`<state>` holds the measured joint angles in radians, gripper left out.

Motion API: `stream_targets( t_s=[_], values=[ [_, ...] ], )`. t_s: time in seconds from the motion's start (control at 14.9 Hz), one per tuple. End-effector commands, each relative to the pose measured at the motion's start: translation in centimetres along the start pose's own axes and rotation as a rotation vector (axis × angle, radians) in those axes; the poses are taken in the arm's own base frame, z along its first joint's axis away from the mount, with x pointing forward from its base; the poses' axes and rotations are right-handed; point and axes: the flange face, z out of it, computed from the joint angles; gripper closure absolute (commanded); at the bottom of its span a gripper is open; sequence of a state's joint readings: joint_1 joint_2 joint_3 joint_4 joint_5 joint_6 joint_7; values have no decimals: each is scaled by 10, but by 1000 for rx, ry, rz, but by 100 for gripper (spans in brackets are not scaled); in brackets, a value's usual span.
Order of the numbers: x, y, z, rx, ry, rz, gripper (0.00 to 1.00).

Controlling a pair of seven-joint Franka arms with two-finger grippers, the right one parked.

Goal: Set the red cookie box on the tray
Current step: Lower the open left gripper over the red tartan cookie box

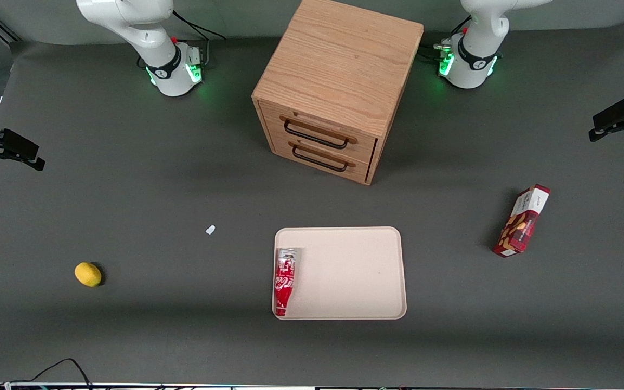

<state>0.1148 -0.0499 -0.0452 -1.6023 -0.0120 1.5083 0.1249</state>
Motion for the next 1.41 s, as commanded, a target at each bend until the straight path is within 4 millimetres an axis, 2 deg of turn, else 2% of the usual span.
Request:
stream_targets(
  t_s=[0.0, 0.47, 0.74, 1.08, 1.34],
  values=[
    [-4, 3, 0, 17, 5, 14, 0],
    [5, -2, 14, 14, -4, 43, 0],
    [18, -8, 40, 5, -42, 86, 0],
    [54, -21, 98, 28, -93, 245, 0],
    [87, -24, 161, 35, -129, 317, 0]
  ],
)
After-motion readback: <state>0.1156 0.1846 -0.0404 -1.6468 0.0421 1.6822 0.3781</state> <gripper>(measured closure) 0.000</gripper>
